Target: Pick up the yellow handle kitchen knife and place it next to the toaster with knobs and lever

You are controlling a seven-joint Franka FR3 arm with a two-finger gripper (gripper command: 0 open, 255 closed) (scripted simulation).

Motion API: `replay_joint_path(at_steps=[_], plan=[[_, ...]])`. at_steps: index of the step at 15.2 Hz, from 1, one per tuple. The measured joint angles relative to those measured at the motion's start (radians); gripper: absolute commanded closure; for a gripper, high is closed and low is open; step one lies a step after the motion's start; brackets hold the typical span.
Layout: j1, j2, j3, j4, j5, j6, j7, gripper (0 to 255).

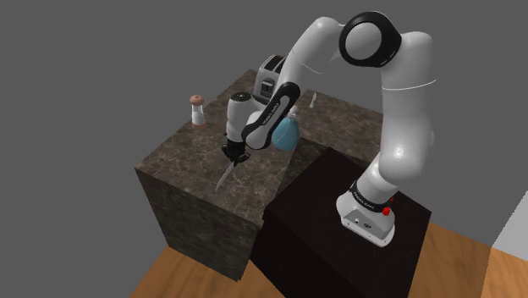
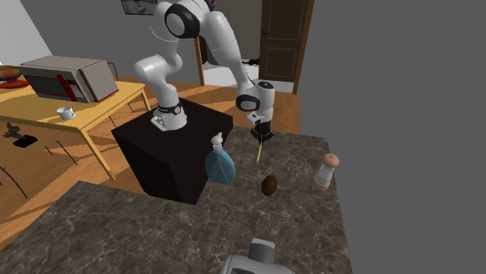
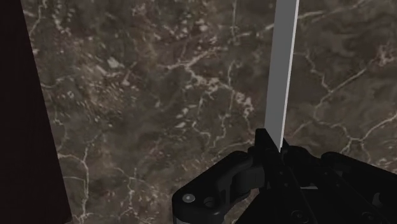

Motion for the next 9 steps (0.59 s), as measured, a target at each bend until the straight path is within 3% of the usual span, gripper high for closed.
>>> replay_joint_path(at_steps=[9], plan=[[-0.046, -0.119, 0.061, -0.028, 0.057, -0.092, -0.040, 255]])
